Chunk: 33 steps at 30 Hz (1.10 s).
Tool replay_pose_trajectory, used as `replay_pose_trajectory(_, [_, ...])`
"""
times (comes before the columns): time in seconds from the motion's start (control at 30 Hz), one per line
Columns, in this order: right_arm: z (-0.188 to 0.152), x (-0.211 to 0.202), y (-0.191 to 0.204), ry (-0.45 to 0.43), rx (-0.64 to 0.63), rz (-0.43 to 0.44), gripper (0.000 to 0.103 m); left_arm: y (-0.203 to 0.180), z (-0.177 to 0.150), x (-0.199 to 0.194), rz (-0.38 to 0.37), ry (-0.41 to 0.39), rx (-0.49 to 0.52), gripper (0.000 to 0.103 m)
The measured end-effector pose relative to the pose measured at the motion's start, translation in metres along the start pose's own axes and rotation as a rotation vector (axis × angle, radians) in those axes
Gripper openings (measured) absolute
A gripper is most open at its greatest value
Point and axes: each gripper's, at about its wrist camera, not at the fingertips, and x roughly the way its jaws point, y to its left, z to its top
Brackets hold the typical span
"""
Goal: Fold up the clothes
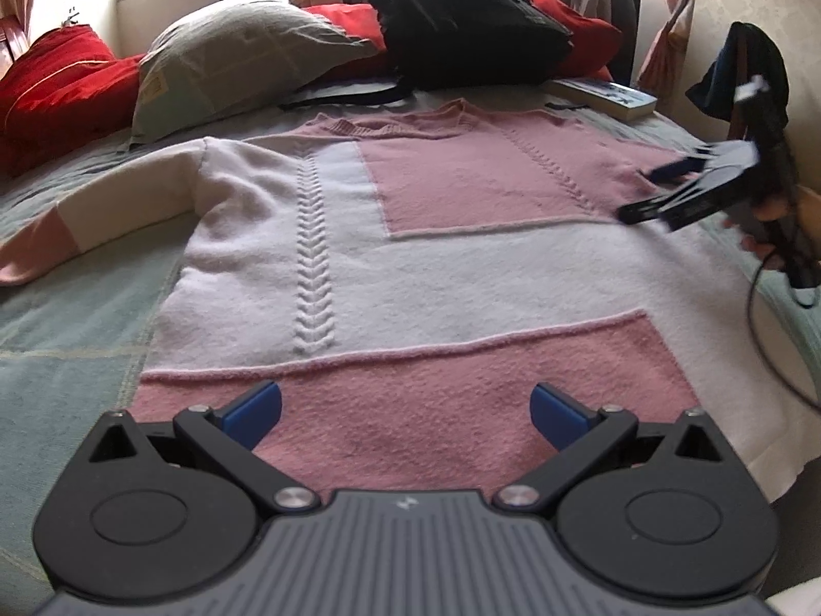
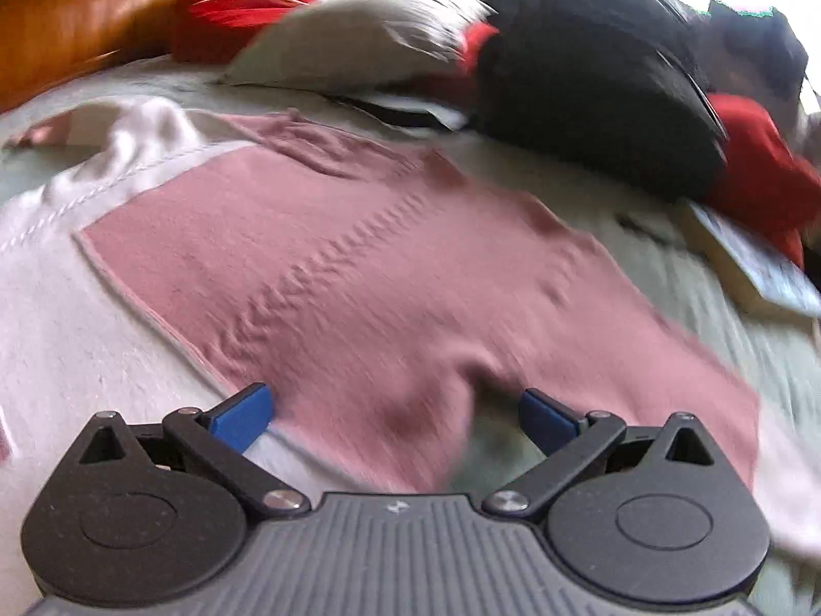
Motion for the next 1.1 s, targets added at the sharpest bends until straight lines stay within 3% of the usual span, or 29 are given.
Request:
replay_pose_trajectory(0.13, [0.006, -0.032, 0.003, -0.07, 0.078, 0.022, 0.103, 0.003, 0.001, -0.001, 0.003, -0.01, -0.014, 0.102])
replay_pose_trajectory(0.23, [0.019, -0.042, 0.025, -0.124, 0.107, 0.112, 0.103, 0.003, 0.002, -0.005, 0.006, -0.022, -0.013, 0.102])
replay_pose_trajectory(0.37, [0.026, -0.014, 0.057, -0.048, 0.124, 0.179, 0.103, 0.004, 0.0, -0.014, 0.011, -0.032, -0.013, 0.102])
replay_pose_trajectory(0.47, [0.011, 0.006, 0.066, 0.026, 0.137, 0.157, 0.103, 0.007, -0.004, -0.019, 0.02, -0.029, -0.015, 0.102])
replay_pose_trajectory(0.57, [-0.012, -0.012, 0.068, -0.013, 0.133, 0.141, 0.103, 0.012, -0.007, -0.018, 0.026, -0.017, -0.024, 0.102])
replay_pose_trajectory(0.7, [-0.026, -0.036, 0.055, 0.013, 0.176, 0.18, 0.103, 0.015, -0.008, -0.014, 0.03, -0.006, -0.034, 0.102])
replay_pose_trajectory(0.83, [-0.02, -0.053, 0.016, 0.004, 0.274, 0.208, 0.103, 0.011, -0.004, -0.011, 0.015, -0.013, -0.027, 0.102])
replay_pose_trajectory(1.0, [-0.011, -0.06, -0.089, -0.086, 0.474, 0.015, 0.103, 0.002, 0.005, -0.006, -0.005, -0.024, -0.004, 0.102])
replay_pose_trajectory(1.1, [-0.024, -0.05, -0.164, -0.112, 0.688, 0.011, 0.103, -0.004, 0.011, 0.0, -0.023, -0.025, 0.0, 0.102])
